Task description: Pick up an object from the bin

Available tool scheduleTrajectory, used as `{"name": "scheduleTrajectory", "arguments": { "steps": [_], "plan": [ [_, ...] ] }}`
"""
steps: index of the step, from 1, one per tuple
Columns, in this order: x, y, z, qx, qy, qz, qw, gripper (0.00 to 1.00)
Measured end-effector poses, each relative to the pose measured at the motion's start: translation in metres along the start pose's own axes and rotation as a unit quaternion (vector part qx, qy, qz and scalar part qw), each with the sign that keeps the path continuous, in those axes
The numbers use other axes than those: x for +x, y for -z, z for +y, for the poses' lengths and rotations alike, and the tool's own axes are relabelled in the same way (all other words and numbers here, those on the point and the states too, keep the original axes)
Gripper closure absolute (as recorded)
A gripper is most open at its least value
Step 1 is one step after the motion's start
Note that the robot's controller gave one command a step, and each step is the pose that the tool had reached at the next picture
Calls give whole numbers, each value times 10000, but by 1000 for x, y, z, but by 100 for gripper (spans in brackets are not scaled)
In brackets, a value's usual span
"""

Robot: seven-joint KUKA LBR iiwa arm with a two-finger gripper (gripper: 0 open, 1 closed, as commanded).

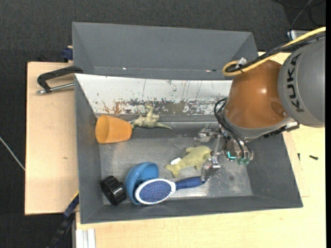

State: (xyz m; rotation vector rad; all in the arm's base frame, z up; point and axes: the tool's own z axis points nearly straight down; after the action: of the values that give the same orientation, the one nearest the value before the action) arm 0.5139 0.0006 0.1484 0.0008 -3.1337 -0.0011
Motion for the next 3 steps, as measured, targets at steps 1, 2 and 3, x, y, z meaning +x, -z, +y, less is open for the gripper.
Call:
{"name": "scheduleTrajectory", "arguments": {
  "steps": [1, 2, 3],
  "plan": [
    [-53, -75, -9, 7, 1607, -79, 9870, 0],
    [-54, -73, -9, 8, 1602, -68, 9871, 0],
    [-56, -72, -8, 7, 1596, -70, 9872, 0]
  ]
}}
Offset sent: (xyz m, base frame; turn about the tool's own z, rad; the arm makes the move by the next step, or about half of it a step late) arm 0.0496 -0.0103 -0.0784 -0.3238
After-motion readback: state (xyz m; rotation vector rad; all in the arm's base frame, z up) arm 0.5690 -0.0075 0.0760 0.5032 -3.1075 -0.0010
